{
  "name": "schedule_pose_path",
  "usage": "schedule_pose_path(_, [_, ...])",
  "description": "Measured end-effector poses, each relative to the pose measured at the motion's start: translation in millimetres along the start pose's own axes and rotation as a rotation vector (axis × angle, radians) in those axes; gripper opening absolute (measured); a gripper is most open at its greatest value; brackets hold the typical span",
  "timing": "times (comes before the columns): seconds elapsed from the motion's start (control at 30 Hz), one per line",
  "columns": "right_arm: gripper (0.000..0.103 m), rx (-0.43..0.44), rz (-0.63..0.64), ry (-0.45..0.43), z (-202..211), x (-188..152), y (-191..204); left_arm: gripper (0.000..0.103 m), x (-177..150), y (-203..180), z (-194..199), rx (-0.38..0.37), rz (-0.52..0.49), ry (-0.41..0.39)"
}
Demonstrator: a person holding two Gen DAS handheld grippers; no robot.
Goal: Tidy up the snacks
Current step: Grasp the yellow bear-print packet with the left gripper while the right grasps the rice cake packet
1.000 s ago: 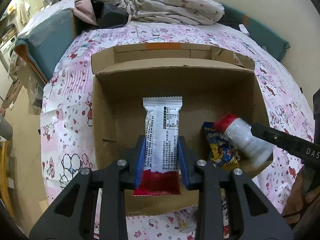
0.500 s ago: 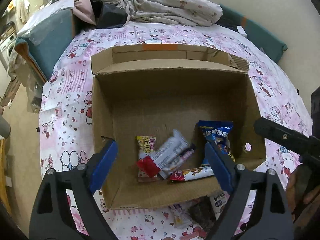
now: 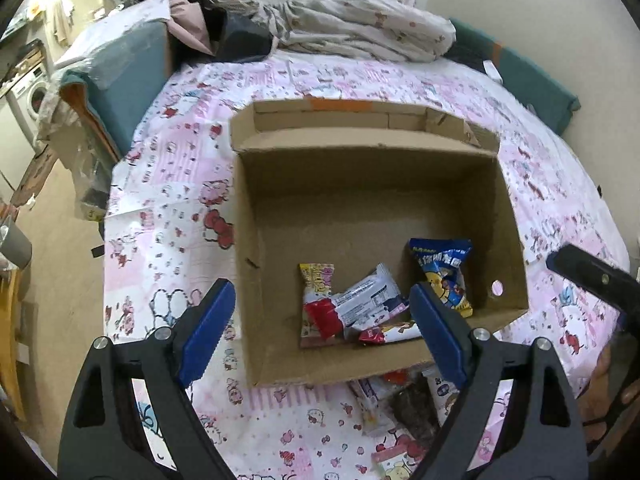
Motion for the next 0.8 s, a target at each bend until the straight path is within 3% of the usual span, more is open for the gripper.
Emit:
schedule_pose_path(0.4, [0.085,-0.037,-0.042,0.007,36.0,-37.1,0.1,0.087,-34.0,23.5,29.1,0.014,0.079,0.020])
schedule_pose_path(0.8, [0.085,-0.076,-0.122,0.117,39.9,-90.5,-8.6,0.087,-75.3,39.6,36.9,0.014,0.162,0.083])
Point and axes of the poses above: each gripper's, at about its wrist camera, not at the fingertips, and z roughly against the way its jaws point, y to its left, x to its top, the point moved 7 cm from there along -z, roughly the way its jaws point, and after that the axes turned 5 degrees about x, right-handed, at the moved point
